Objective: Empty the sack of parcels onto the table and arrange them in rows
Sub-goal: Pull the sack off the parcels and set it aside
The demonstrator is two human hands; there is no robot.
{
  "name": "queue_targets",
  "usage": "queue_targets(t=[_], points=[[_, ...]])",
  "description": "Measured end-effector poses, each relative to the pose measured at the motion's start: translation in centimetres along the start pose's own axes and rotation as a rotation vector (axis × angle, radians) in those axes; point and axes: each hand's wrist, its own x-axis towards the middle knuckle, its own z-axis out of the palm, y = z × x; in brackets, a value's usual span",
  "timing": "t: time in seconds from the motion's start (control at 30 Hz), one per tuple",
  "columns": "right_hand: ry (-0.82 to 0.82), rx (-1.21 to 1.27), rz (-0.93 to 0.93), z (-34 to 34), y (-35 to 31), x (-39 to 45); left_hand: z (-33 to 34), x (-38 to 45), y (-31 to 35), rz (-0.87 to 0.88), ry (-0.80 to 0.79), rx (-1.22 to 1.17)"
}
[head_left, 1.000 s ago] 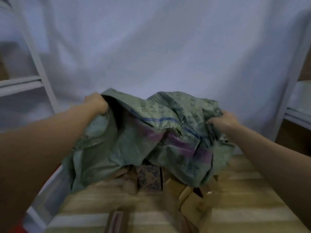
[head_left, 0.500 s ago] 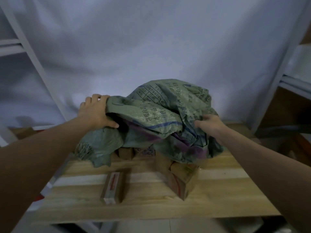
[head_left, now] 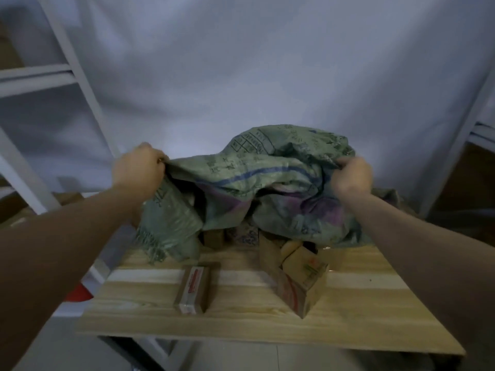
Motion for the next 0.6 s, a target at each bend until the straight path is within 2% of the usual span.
queue_targets(t=[0.07,0.1,0.23,0.37,0.43,0.47,0.53,0.6], points=[[0.095,0.056,-0.05,-0.9,-2.0,0.6,-1.7,1.9,0.0,-0.318,0.011,-0.312],[0.143,0.081,-0.083,-1.3,-2.9,0.9,-2.6,2.8,0.3,-0.407,0.06,-0.422],[0.291,0.12,-0.212,-2.5,-5.4,1.0,-6.2,4.5,2.0,-0.436,0.247,-0.448],[0.435,0.144,-0.299,-2.6,-4.9,-1.2,-6.7,3.0,1.5,-0.502,0.306,-0.264],[0.368,0.064,-0.38,-2.0,-3.1,-2.6,-5.2,0.8,0.1,-0.518,0.155,-0.125],[0.258,-0.043,-0.394,-1.6,-1.9,-3.3,-4.2,-0.5,-0.7,-0.508,0.006,-0.071],[-0.064,-0.317,-0.324,-0.5,0.8,-4.5,-2.0,-3.3,-2.0,-0.498,-0.346,-0.001],[-0.301,-0.453,-0.179,0.3,3.5,-5.7,-0.6,-6.4,-2.2,-0.517,-0.552,0.018]])
